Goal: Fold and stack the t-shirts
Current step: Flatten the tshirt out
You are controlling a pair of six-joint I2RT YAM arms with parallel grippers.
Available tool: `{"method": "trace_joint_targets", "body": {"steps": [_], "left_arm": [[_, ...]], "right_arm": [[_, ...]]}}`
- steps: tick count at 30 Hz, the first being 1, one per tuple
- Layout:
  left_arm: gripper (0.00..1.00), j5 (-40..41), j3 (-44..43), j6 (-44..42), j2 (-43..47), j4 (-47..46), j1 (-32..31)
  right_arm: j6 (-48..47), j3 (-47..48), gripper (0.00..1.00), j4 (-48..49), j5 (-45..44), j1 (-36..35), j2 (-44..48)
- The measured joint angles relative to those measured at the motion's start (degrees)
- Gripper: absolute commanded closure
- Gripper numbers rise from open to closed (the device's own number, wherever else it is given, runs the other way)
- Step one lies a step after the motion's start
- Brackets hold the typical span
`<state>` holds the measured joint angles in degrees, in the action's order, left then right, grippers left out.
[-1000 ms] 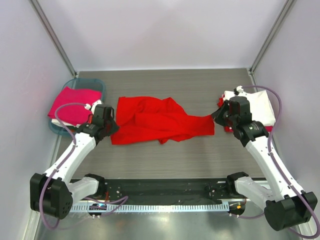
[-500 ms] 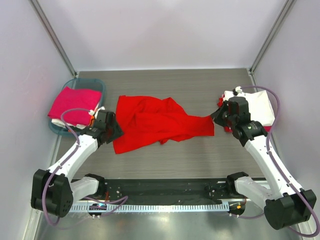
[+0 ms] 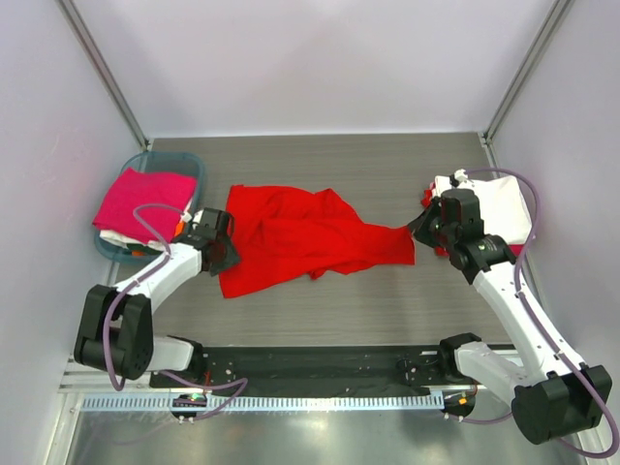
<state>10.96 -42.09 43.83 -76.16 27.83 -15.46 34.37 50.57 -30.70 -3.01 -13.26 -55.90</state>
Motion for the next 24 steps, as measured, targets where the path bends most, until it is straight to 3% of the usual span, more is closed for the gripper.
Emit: {"method": "trace_joint_targets", "body": {"steps": [8,11,24], "left_arm": [[0.95,0.0,-0.1,-0.6,-0.7,-0.7,0.0],[1.00,0.0,-0.1,-0.7,0.8,-0.8,0.0],[1.00,0.8,-0.1,-0.7,9.2,0.5,0.0]], "right_arm": [[0.0,-0.5,0.99,0.2,0.0,0.0,0.0],[0.0,-0.5,0.99,0.3,0.0,0.0,0.0],[-0.1,-0.7,0.99,0.5,0.2,0.0,-0.1]]}}
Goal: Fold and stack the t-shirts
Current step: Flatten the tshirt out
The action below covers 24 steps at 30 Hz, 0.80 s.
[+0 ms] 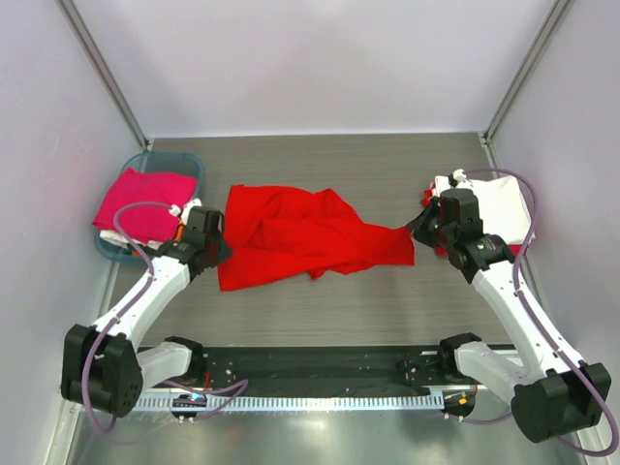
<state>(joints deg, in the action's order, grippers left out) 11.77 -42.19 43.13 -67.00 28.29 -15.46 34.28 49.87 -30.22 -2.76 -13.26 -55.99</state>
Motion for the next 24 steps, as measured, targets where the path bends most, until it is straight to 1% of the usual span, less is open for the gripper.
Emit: {"method": "trace_joint_targets", "body": {"steps": [4,7,10,14,17,22,24], "left_arm": [[1.00,0.6,-2.3,0.0,3.5,1.6,0.0],[1.00,0.4,-6.9,0.0,3.9,3.1,1.0],[1.00,-0.3,-13.4,-0.1,3.4,4.2,3.4],[1.00,-1.9,-23.3,-0.2,1.6,5.9,7.2],[1.00,-2.9,-32.2,-0.6,-0.7,7.8,9.3],[1.00,-3.2,-45.2,-1.6,-1.5,10.8,11.0],[1.00,-3.2,-49.2,-1.6,-0.6,11.7,11.1]], "right_arm": [[-0.6,2.5,0.99,0.3,1.7,0.0,-3.0],[-0.7,6.1,0.99,0.9,2.6,0.0,-6.9],[-0.7,11.0,0.99,1.5,3.2,0.0,-10.8],[-0.9,21.9,0.99,1.6,4.0,0.0,-16.8],[-1.5,30.8,0.99,1.9,4.4,0.3,-19.1],[-3.8,44.2,0.99,2.2,4.3,0.4,-18.1],[-5.0,48.2,0.99,3.8,4.4,0.4,-15.7]]}}
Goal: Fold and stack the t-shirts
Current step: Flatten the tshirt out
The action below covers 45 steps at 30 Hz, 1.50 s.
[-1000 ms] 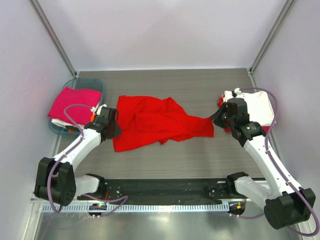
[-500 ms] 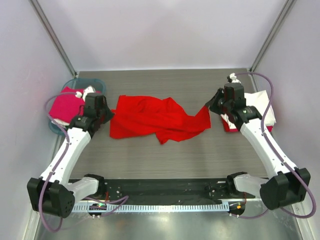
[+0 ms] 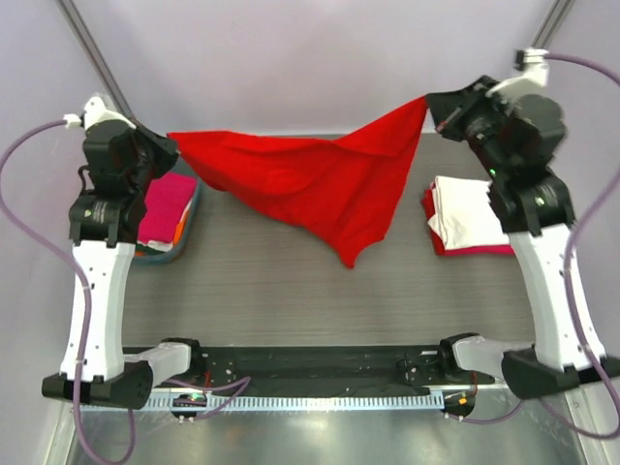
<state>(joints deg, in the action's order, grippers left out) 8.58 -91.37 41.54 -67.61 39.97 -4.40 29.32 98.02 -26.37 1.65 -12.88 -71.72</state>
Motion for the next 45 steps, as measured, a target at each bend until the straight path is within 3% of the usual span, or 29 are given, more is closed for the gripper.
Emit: {"method": "trace_joint_targets", "body": {"steps": [11,15,21,24,32,36,39,45], "left_arm": [[1.00,-2.5,-6.9,3.0,17.7,2.2,0.0],[1.00,-4.2,-10.0,4.9,23.7,1.7,0.0],[1.00,-4.7,-13.8,6.4,22.8,0.2,0.0],[1.00,-4.4,-8.7,6.5,20.9,-0.9,0.0],[1.00,-4.0,20.0,7.1,12.8,-4.6,0.0],[1.00,-4.1,24.0,8.2,8.2,-5.0,0.0],[1.00,-4.0,16.2,8.2,2.8,-4.1,0.1],[1.00,-4.0,-13.6,7.6,-9.3,-5.7,0.9]], "right_arm": [[-2.3,2.4,0.99,5.1,1.3,0.0,28.8],[-3.5,7.5,0.99,6.6,1.5,0.0,33.4],[-6.3,20.6,0.99,10.5,1.8,0.1,27.9],[-6.7,20.0,0.99,12.9,1.2,0.1,24.5],[-4.3,-6.7,0.99,16.4,-3.0,0.2,15.0],[-1.9,-12.2,0.99,15.0,-2.9,0.2,5.4],[-0.7,-9.5,0.99,13.9,-1.6,0.1,0.6],[0.6,18.4,0.99,16.5,0.1,0.2,-8.7]]}}
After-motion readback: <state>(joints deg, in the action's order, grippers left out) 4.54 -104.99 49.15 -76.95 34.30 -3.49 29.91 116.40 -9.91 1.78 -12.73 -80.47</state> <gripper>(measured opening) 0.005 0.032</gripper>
